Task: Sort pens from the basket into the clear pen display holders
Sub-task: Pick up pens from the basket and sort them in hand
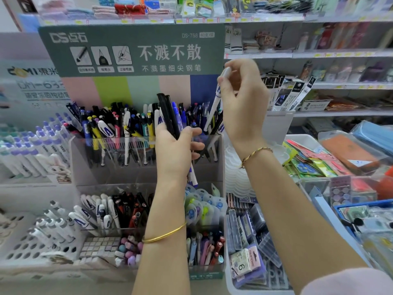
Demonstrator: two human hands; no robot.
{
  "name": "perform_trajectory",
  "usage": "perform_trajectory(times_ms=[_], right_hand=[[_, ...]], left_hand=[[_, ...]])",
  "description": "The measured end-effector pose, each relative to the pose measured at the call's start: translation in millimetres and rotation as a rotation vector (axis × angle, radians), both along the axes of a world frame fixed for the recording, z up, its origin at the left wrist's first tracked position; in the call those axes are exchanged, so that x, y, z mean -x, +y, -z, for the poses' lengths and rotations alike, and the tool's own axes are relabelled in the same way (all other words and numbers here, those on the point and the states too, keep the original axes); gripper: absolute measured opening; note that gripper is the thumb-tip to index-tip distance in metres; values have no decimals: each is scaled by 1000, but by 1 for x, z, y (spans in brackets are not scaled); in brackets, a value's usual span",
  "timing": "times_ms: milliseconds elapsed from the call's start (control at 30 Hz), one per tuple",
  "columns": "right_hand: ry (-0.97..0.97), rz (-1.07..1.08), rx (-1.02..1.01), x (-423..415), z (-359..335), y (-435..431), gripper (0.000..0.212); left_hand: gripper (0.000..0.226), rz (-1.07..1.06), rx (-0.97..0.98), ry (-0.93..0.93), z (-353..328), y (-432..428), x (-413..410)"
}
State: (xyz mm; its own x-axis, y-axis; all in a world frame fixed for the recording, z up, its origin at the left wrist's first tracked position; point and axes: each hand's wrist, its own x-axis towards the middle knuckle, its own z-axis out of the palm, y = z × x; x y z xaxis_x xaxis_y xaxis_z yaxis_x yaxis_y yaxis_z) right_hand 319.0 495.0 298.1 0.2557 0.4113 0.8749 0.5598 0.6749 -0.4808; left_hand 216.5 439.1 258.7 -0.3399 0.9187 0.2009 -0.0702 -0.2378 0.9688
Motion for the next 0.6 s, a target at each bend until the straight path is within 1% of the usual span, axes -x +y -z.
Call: perform_trajectory(times_ms=[100, 233, 367, 500, 600], right_hand=[[-101, 29, 77, 2, 13, 3, 13], [-153, 140, 67, 2, 12, 7, 12], [-130, 74, 159, 2, 7, 6, 12], [-183, 90, 181, 3, 4, 5, 12], [-203, 91, 222, 0, -1, 11, 11]], left_hand=[[24, 6, -14, -11, -2, -1, 0], [23, 0, -42, 4, -3, -1, 2], [17, -30, -40, -1, -3, 0, 1], [22, -25, -30, -5, -4, 0, 0], [22, -11, -25, -13, -4, 1, -1]])
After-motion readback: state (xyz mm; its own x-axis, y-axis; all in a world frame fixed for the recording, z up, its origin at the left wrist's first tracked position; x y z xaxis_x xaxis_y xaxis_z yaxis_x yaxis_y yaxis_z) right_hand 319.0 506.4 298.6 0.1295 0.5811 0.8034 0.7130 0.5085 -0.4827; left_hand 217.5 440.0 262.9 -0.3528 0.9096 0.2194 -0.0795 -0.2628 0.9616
